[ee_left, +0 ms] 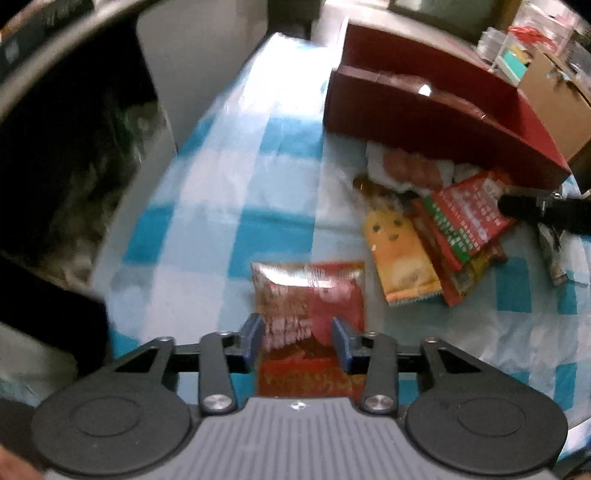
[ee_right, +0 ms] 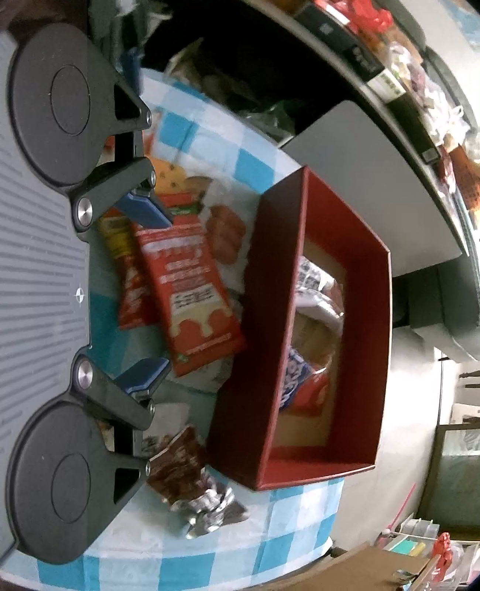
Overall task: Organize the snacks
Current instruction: 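Grasp the red cartoon-printed bag with the left gripper, then lower the right gripper onto the yellow smiley snack and close it while the left holds the red bag, then lift the yellow smiley snack with the right gripper while the left holds the red bag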
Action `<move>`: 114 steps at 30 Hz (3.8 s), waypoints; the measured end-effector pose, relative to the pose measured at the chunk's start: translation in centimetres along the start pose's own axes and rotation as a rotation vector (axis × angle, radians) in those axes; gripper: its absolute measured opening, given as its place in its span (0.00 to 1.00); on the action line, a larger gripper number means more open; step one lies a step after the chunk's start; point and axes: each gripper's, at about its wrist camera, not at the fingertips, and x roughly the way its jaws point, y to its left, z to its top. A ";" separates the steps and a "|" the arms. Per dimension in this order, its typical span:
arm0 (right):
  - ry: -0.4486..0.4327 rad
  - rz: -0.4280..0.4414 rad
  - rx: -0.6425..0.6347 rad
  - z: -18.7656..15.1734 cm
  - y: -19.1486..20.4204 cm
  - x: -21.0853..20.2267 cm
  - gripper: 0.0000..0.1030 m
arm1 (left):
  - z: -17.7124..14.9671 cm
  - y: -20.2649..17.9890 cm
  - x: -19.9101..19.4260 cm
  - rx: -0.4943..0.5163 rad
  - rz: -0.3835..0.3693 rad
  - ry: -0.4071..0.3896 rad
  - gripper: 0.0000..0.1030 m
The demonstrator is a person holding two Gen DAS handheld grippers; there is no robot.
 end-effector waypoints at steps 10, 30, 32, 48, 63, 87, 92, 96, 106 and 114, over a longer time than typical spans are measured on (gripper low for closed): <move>0.019 0.019 -0.035 1.9 2.4 2.2 0.80 | -1.5 -3.7 1.3 0.167 0.052 -0.050 0.66; 0.071 0.118 -0.124 0.6 6.5 2.8 0.75 | 1.4 3.6 -2.6 -0.102 -0.072 -0.115 0.58; 0.092 0.155 -0.129 0.6 7.3 3.5 0.69 | 1.5 4.1 -2.7 -0.116 -0.075 -0.115 0.58; 0.177 0.106 -0.130 0.3 9.3 7.6 0.56 | 1.8 4.8 -1.9 -0.105 -0.112 -0.070 0.58; 0.207 0.048 -0.165 -1.7 8.4 5.9 0.37 | 0.8 3.9 -2.0 -0.034 -0.112 -0.049 0.59; 0.105 -0.048 -0.332 -2.2 11.8 8.0 0.60 | 0.6 5.0 -0.2 -0.071 -0.060 0.010 0.60; 0.133 -0.027 -0.266 -2.3 10.3 6.7 0.38 | 0.3 4.2 -0.2 -0.039 -0.083 0.019 0.59; 0.136 -0.020 -0.229 -3.2 9.2 5.4 0.38 | 0.4 3.7 -0.5 -0.026 -0.093 0.009 0.59; 0.060 0.027 -0.160 -3.5 8.0 1.4 0.38 | 1.0 1.9 -1.7 0.005 -0.117 -0.054 0.59; 0.041 0.043 -0.124 -3.3 6.6 0.4 0.38 | 1.7 -0.3 -2.3 0.050 -0.083 -0.114 0.59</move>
